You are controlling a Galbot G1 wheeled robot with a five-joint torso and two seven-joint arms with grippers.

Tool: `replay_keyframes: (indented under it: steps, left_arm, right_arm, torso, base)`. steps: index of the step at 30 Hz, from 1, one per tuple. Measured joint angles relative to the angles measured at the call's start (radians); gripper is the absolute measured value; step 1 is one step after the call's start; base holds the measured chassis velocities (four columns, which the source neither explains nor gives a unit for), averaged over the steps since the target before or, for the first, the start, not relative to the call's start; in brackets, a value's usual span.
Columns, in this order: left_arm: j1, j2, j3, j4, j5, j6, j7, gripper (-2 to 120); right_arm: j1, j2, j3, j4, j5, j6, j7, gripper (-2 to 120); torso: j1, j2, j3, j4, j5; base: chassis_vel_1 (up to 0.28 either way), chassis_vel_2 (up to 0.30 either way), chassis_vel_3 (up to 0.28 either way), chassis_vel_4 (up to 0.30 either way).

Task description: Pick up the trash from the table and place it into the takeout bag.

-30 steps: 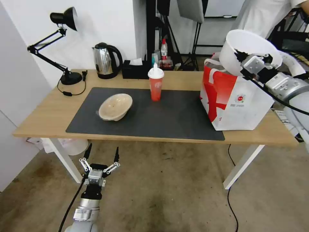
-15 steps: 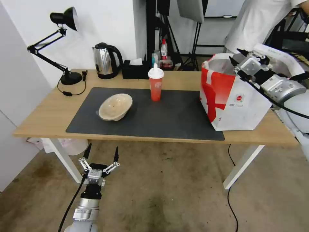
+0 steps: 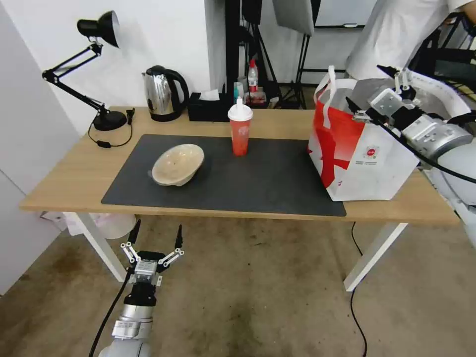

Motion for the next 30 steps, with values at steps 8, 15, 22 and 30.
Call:
replay_keyframes:
  steps: [8,15,22,30]
  left_arm:
    - [-0.007,-0.004,0.002,0.000,0.000,0.002,0.000,100]
    - [-0.010,-0.005,0.005,0.006,0.001,0.002,0.000,100]
    - [-0.013,-0.003,0.005,0.012,0.001,0.003,0.000,100]
    - [-0.021,0.001,0.004,0.017,-0.003,0.006,0.000,100]
  right_arm:
    - [0.026,0.000,-0.011,0.089,0.077,-0.024,0.012,114]
    - [0.019,0.033,-0.022,0.181,0.172,-0.050,0.017,113]
    - [-0.073,0.080,-0.024,0.247,0.358,-0.054,0.062,103]
    - [-0.337,0.264,-0.043,0.293,0.348,0.086,0.134,100]
  torso:
    - [0.000,0.000,0.000,0.0000,-0.0001]
    - [0.000,0.000,0.000,0.0000,-0.0001]
    - [0.000,0.000,0.000,0.0000,-0.0003]
    - [0.000,0.000,0.000,-0.0001,0.0000]
  base:
    - [0.000,0.000,0.000,0.000]
    - [0.000,0.000,0.000,0.000]
    - [0.000,0.000,0.000,0.000]
    - [0.000,0.000,0.000,0.000]
